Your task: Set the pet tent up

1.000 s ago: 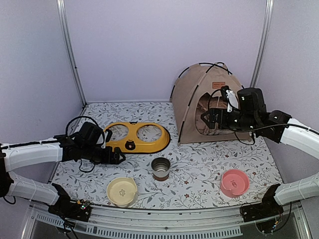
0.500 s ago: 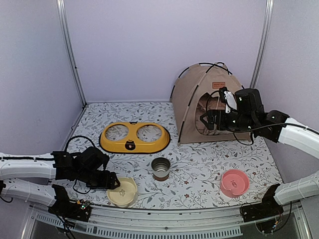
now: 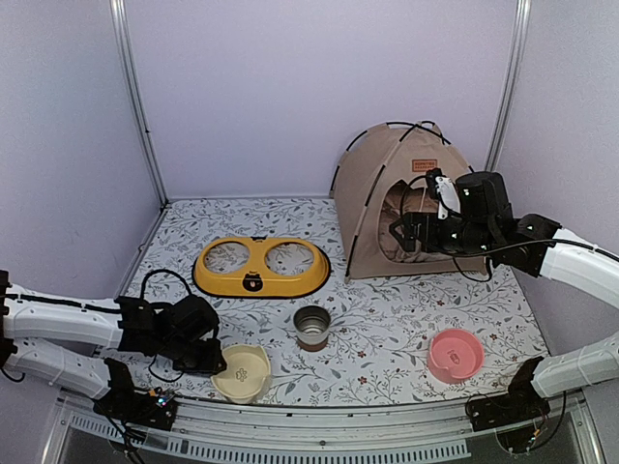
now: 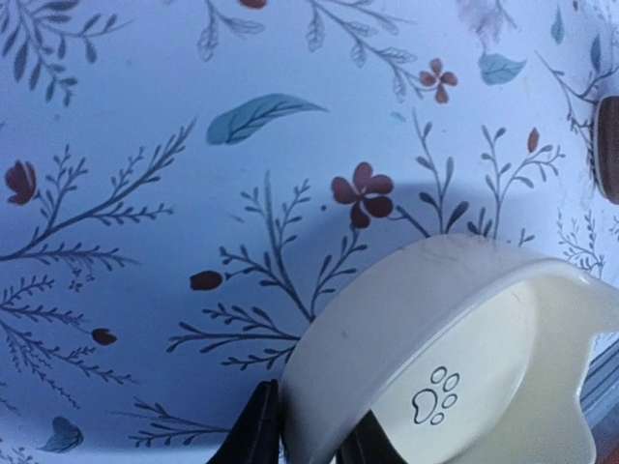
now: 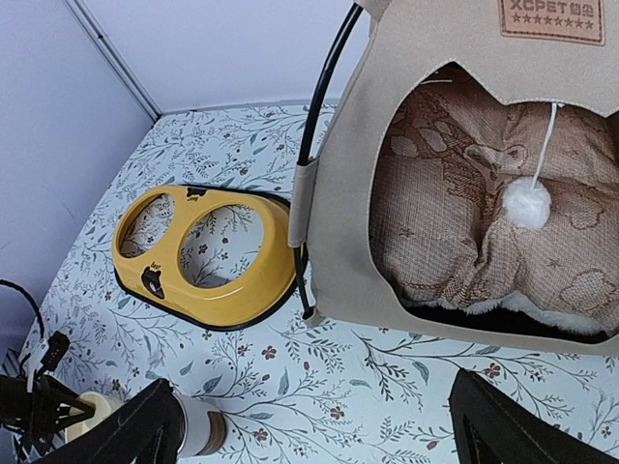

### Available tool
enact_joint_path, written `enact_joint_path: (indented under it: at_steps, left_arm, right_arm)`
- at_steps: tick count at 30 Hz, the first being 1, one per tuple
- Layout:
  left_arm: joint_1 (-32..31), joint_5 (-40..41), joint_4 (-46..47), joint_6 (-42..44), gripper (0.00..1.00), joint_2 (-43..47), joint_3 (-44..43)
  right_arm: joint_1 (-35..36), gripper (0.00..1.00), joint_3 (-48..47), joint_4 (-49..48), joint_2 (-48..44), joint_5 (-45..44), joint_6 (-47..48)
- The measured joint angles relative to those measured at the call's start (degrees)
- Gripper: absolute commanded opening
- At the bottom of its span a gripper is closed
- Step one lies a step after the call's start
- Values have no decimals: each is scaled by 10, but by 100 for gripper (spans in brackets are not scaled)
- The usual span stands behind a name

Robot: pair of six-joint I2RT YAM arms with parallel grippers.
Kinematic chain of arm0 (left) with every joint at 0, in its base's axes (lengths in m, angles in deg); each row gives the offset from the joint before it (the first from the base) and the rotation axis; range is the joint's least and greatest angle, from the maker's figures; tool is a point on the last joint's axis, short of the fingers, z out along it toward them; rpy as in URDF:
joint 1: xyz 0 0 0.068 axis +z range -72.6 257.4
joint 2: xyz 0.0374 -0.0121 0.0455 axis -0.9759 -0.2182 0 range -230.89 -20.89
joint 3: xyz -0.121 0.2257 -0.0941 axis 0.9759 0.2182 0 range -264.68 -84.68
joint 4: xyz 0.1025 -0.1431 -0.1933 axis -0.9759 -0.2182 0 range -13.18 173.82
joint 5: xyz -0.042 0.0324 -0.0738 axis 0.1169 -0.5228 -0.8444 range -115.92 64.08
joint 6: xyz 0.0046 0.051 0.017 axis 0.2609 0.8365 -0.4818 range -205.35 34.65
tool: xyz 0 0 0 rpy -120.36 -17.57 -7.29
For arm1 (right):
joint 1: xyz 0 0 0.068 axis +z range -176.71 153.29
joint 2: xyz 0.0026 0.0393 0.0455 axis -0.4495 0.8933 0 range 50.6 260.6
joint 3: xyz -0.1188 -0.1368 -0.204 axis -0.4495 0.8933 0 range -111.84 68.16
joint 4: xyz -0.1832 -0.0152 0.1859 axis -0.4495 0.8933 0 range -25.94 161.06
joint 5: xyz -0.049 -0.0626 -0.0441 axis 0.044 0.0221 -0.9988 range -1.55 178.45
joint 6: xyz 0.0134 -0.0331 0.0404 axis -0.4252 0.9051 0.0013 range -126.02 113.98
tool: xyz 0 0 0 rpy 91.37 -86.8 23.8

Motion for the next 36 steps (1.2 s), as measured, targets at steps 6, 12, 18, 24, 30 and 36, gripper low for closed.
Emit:
enact_joint_path:
  at_steps: [6,12,18,24,30,36]
  left_arm:
    - [-5,12,-1,12,0,-25,-23]
    - [2,39,-33,37,0,-47,-50]
    - [74,55,-73,96,0,-48,-104]
    - [173,66,-79,184,0,-61,-185]
    - [267,73,-67,263,0,-112,-267]
    - [340,74,-36,317,0,-211,-352]
  right_arm:
    - [0,99,1,0,0,-8,2]
    - [0,99,1,0,-2,-11,4]
    - [0,99,1,-1,-4,-14,4]
    - [0,99,9,-9,-14,-15,4]
    - [0,99,22,-14,-24,-14,4]
    - [0,99,34,-19,-33,-9,3]
